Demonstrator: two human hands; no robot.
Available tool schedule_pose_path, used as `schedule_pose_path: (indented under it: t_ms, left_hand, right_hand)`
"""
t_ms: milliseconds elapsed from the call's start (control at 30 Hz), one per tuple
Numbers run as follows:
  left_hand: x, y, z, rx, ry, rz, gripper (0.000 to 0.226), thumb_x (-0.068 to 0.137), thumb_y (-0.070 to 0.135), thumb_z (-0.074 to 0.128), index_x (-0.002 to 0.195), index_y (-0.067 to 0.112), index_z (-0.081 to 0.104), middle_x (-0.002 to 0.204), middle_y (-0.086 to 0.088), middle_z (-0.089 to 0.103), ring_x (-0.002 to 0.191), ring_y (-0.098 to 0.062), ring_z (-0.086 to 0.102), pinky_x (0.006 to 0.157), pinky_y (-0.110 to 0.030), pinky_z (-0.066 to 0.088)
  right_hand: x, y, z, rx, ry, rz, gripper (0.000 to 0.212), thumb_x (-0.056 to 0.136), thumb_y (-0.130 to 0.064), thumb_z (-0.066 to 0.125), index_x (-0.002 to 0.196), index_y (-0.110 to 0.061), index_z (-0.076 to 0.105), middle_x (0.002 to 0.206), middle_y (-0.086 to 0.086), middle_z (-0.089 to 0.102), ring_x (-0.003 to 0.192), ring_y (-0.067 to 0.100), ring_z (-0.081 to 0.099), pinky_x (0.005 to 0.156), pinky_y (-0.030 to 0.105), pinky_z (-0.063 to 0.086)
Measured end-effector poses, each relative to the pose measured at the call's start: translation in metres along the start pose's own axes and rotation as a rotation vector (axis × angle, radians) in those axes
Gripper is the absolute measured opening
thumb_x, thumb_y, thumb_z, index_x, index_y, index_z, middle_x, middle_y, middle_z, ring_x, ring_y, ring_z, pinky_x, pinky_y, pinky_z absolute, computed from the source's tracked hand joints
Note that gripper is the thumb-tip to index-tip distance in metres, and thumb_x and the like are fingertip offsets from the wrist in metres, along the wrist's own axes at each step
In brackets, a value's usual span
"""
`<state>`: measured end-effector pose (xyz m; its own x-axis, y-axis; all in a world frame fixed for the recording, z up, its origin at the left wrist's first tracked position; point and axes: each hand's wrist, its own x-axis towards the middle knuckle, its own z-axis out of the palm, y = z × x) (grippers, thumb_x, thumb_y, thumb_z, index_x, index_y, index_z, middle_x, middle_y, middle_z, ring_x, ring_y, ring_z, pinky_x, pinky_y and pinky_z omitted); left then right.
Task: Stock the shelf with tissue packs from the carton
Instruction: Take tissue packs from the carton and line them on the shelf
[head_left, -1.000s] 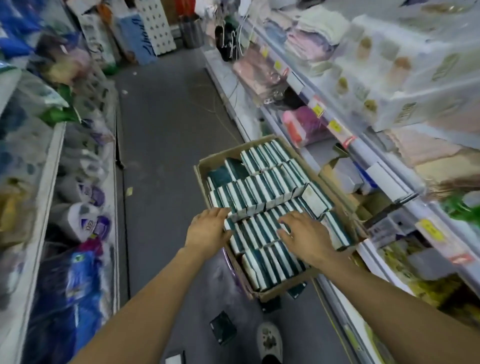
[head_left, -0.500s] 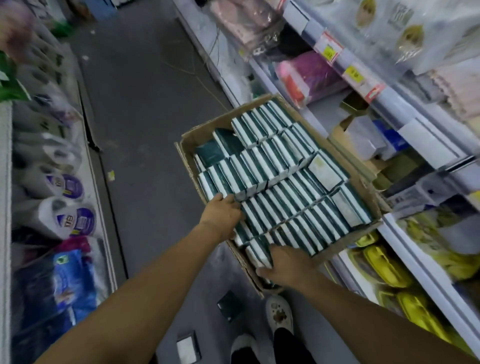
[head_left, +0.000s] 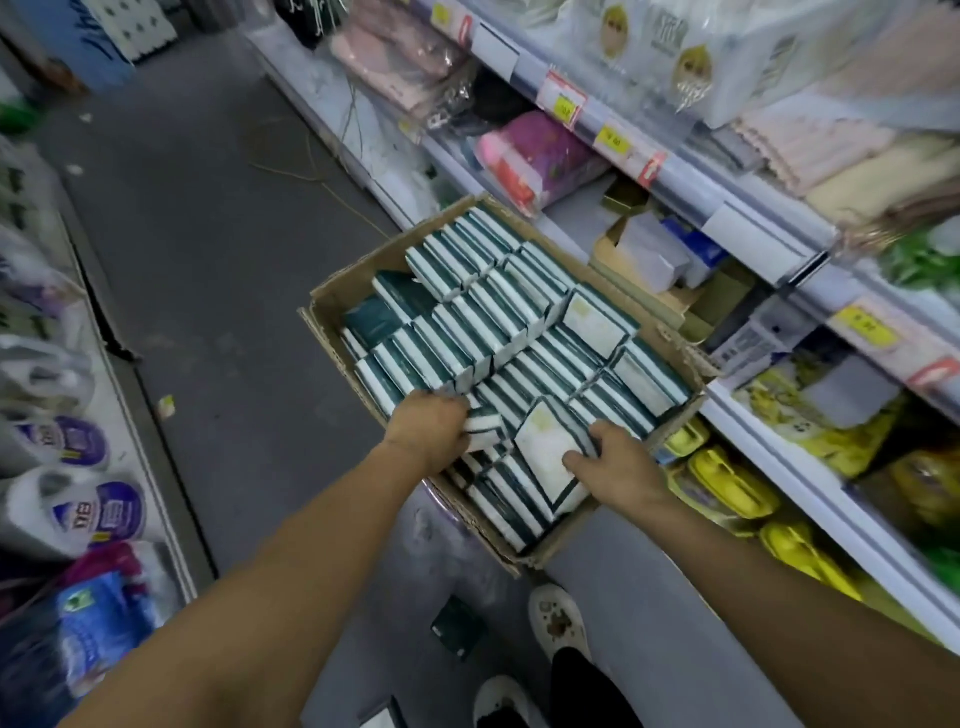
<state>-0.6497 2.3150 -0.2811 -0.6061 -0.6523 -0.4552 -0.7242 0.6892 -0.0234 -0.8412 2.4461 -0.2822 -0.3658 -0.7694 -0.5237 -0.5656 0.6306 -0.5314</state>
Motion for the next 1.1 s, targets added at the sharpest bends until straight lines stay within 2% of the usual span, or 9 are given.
schedule_pose_path:
  t_ms: [67,167,267,433,533,667,833,933,1100]
  left_hand:
    - [-0.017,0.007,-0.017,-0.413,0.033,-0.159,0.05,0.1,0.035,0.05,0.137,0.003,0.043,0.084,-0.006,0.059,0.076,-0.027,0.057,0.06,-0.033,0.041]
    - [-0.034,0.022,-0.042,-1.011,0.058,-0.323,0.051,0.099,0.035,0.055,0.132,0.0,0.041,0.1,-0.004,0.059,0.088,-0.027,0.06,0.069,-0.035,0.047]
    - [-0.053,0.043,-0.067,-1.404,0.088,-0.363,0.046,0.097,0.035,0.058,0.133,0.011,0.045,0.115,-0.007,0.064,0.099,-0.027,0.064,0.089,-0.043,0.055]
    - [-0.086,0.074,-0.124,-1.919,0.001,-0.352,0.042,0.1,0.05,0.05,0.124,0.017,0.061,0.107,-0.009,0.074,0.093,-0.03,0.072,0.079,-0.045,0.06]
    - [-0.099,0.092,-0.153,-1.959,-0.061,-0.164,0.076,0.075,0.078,0.055,0.122,0.02,0.066,0.11,-0.01,0.074,0.099,-0.031,0.072,0.087,-0.051,0.058]
    - [-0.104,0.117,-0.186,-1.939,0.08,-0.07,0.098,0.055,0.048,0.092,0.139,0.022,0.048,0.117,-0.008,0.072,0.099,-0.029,0.072,0.08,-0.051,0.06]
    - [-0.104,0.154,-0.233,-2.024,0.191,0.089,0.081,0.071,0.034,0.087,0.14,0.022,0.048,0.122,-0.006,0.07,0.11,-0.029,0.068,0.093,-0.055,0.055]
    - [-0.1,0.189,-0.261,-2.01,0.238,0.233,0.069,0.071,0.028,0.081,0.133,0.022,0.053,0.118,-0.005,0.072,0.106,-0.025,0.07,0.092,-0.048,0.056]
    - [-0.09,0.25,-0.31,-1.93,0.254,0.328,0.098,0.056,0.039,0.094,0.14,0.018,0.047,0.124,-0.007,0.069,0.106,-0.027,0.07,0.091,-0.051,0.056]
  right_hand:
    - [-0.011,-0.002,-0.021,0.03,0.092,-0.012,0.037,0.091,-0.037,0.059,0.115,-0.009,0.053,0.084,0.004,0.054,0.078,0.028,0.054,0.066,0.038,0.042]
    - [-0.033,-0.012,-0.047,0.03,0.225,-0.108,0.05,0.096,-0.034,0.054,0.137,-0.01,0.041,0.099,0.01,0.06,0.09,0.031,0.059,0.07,0.04,0.048]
    - [-0.061,-0.021,-0.066,0.098,0.36,-0.347,0.043,0.097,-0.029,0.057,0.135,-0.012,0.047,0.121,0.008,0.06,0.108,0.026,0.059,0.087,0.039,0.049]
    - [-0.103,-0.024,-0.101,-0.122,0.588,-0.764,0.042,0.083,-0.003,0.07,0.121,-0.016,0.059,0.121,0.005,0.056,0.113,0.022,0.05,0.09,0.041,0.049]
    - [-0.128,-0.026,-0.124,-0.21,0.658,-0.762,0.05,0.078,0.001,0.071,0.122,-0.018,0.057,0.126,0.007,0.051,0.118,0.026,0.045,0.082,0.045,0.053]
    - [-0.157,-0.023,-0.16,-0.175,0.721,-0.817,0.051,0.082,-0.019,0.072,0.129,-0.024,0.051,0.139,0.006,0.043,0.128,0.025,0.04,0.089,0.048,0.052]
    - [-0.199,-0.033,-0.201,0.662,0.621,-0.323,0.095,0.064,-0.071,0.07,0.144,-0.027,0.04,0.144,-0.012,0.039,0.131,0.007,0.039,0.103,0.03,0.04]
    - [-0.21,-0.035,-0.235,1.039,0.465,-0.224,0.052,0.074,-0.052,0.069,0.113,-0.016,0.066,0.111,-0.01,0.068,0.104,0.003,0.061,0.077,0.02,0.047]
    - [-0.215,-0.025,-0.3,1.346,0.611,-0.235,0.013,0.084,-0.02,0.074,0.095,-0.014,0.069,0.098,0.001,0.074,0.09,0.016,0.067,0.071,0.027,0.05]
